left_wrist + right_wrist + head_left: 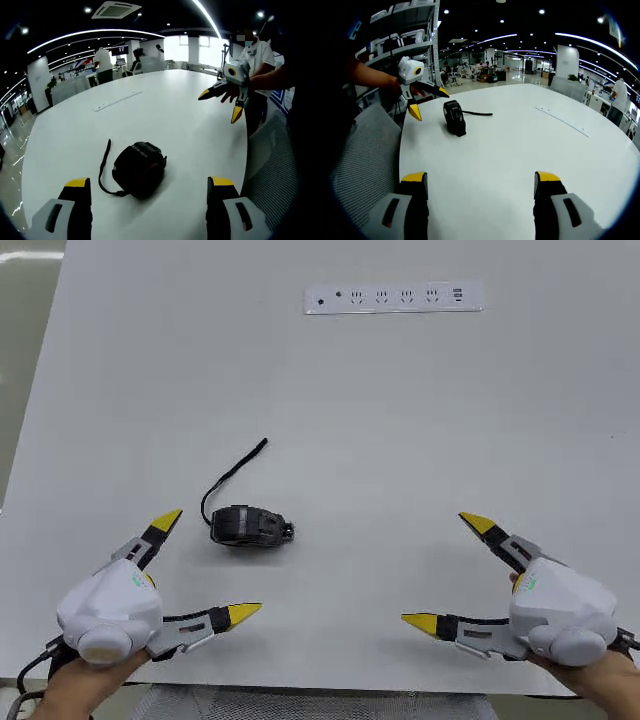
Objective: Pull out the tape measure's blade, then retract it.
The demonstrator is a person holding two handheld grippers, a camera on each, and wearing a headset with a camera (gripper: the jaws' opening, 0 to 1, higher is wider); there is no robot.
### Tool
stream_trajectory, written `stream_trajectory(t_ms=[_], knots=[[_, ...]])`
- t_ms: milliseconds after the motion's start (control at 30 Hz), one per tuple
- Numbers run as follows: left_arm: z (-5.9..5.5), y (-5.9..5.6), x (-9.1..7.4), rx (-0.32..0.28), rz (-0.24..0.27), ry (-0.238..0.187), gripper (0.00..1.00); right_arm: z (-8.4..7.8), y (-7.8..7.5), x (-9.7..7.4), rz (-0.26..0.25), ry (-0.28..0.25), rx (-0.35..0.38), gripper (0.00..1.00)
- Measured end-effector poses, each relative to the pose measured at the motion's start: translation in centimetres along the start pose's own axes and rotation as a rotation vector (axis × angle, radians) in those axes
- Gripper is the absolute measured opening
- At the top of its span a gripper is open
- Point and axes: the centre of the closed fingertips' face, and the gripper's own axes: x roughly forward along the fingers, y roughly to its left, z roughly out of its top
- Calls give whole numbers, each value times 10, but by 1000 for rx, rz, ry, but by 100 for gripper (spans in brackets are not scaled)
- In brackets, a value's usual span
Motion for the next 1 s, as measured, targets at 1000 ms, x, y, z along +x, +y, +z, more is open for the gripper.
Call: stream_trajectory(t_ms=[1000], knots=[[-11,12,27,213,-164,171,59,30,0,58,135,-15,-158,63]])
